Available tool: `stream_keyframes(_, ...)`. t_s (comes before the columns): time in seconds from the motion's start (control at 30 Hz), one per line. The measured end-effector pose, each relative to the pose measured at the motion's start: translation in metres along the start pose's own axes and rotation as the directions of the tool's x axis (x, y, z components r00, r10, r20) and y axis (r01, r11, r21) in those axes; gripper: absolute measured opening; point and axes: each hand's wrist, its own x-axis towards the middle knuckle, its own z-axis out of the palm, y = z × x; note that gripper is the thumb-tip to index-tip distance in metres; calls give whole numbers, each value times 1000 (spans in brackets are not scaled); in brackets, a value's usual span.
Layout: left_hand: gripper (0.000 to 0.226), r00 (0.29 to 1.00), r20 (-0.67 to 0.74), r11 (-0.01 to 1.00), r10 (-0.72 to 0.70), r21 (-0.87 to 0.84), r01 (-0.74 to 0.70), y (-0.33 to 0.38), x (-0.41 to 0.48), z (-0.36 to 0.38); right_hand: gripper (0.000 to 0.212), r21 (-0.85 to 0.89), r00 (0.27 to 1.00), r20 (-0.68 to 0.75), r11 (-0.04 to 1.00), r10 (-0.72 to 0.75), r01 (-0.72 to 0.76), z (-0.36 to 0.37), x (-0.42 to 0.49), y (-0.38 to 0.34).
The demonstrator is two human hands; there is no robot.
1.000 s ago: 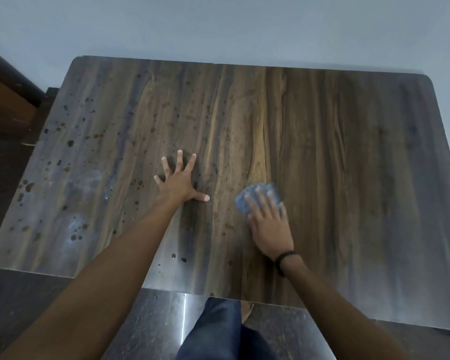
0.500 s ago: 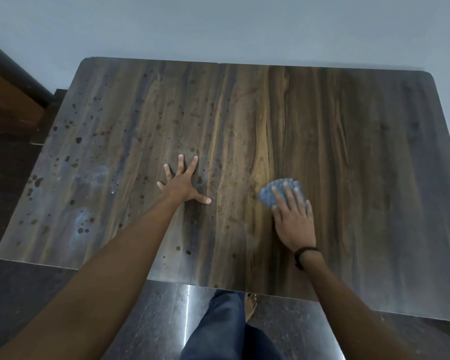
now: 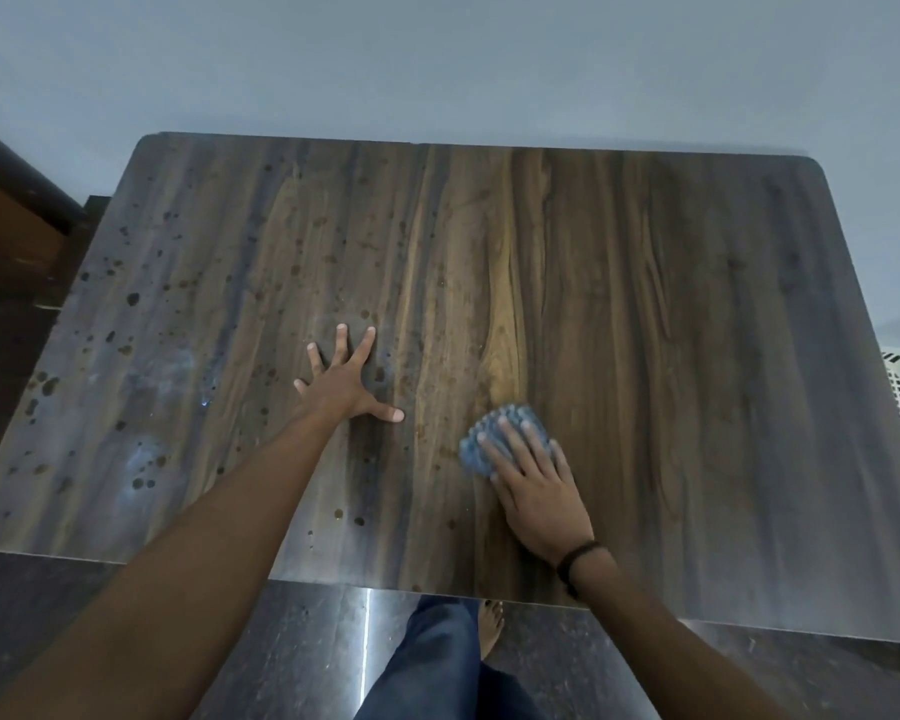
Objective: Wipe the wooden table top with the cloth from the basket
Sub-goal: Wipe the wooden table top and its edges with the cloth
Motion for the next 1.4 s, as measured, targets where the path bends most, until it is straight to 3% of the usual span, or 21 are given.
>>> stream_keyframes(0.07,147,1000,0,1000,-1,-1,1,0,0,0,54,-35,992,24,992,-120,121,-7,-9,20)
stream_keyframes(0.13,147,1000,5,1000,-6,-3,6,1,1,-1,54,9,999,2,999,50,-50,-12,11,39)
stream_keyframes(0.2,147,1000,1,1000,-3,-8,3,1,1,0,55,87,950,-38,948,311,-306,-15,30,39)
stream_keyframes(0.23,147,1000,-2,1000,-1,-8,1,1,0,0,56,97,935,-55,933,352,-345,-11,31,30)
stream_keyframes(0.33,146,1000,-1,1000,-5,-4,5,1,0,0,56,22,992,-51,994,112,-111,11,-5,-4)
stream_keyframes(0.43,147,1000,1,1000,-9,-4,9,0,2,0,55,-77,993,-6,990,-118,117,11,-29,6)
stream_keyframes(0.47,147,1000,-5,1000,-7,-4,7,1,2,0,55,-73,996,-18,994,-82,81,9,-23,12)
stream_keyframes(0.57,146,1000,-9,1000,-2,-4,2,0,2,1,55,59,952,-75,954,297,-293,5,-4,4)
stream_keyframes(0.6,146,1000,-17,1000,1,-4,-1,-1,2,1,55,67,945,-92,949,315,-309,10,-8,-9)
stream_keyframes(0.67,146,1000,-17,1000,0,0,0,-2,0,0,58,2,993,-89,997,83,-83,27,-33,-29)
stream_keyframes(0.73,146,1000,-5,1000,8,-5,-8,-1,0,-1,59,-69,981,-8,979,-191,190,27,-59,-22)
stream_keyframes(0.77,145,1000,-4,1000,12,-7,-12,0,0,0,59,-91,973,-3,969,-231,230,23,-58,-11)
stream_keyframes(0.8,145,1000,-6,1000,12,-7,-12,0,0,-1,58,-99,980,-6,976,-198,196,20,-51,0)
stream_keyframes(0.93,140,999,-33,1000,23,6,-23,-1,-8,3,55,48,963,-73,966,258,-255,11,-21,-5)
stream_keyframes(0.97,138,998,-48,999,34,8,-33,-2,-13,7,56,42,968,-83,972,235,-232,16,-28,-15)
stream_keyframes(1.03,136,996,-67,998,62,3,-62,-5,-25,18,57,-43,998,-58,999,6,-8,29,-59,-27)
stream_keyframes(1.13,137,998,8,998,57,14,-57,-14,-42,37,56,-108,968,13,962,-251,251,24,-83,-7)
stream_keyframes(1.2,140,998,33,997,45,54,-47,-18,-46,46,55,-100,990,-16,986,-137,135,17,-71,3)
stream_keyframes(1.3,142,999,31,998,34,54,-35,-16,-47,46,55,47,955,-94,960,280,-276,19,-58,-18)
stream_keyframes(1.33,142,999,34,998,30,46,-31,-15,-48,45,55,46,948,-119,955,295,-292,25,-62,-31)
stream_keyframes(1.4,141,999,32,999,27,37,-29,-14,-49,44,56,-18,992,-84,995,93,-95,40,-83,-49)
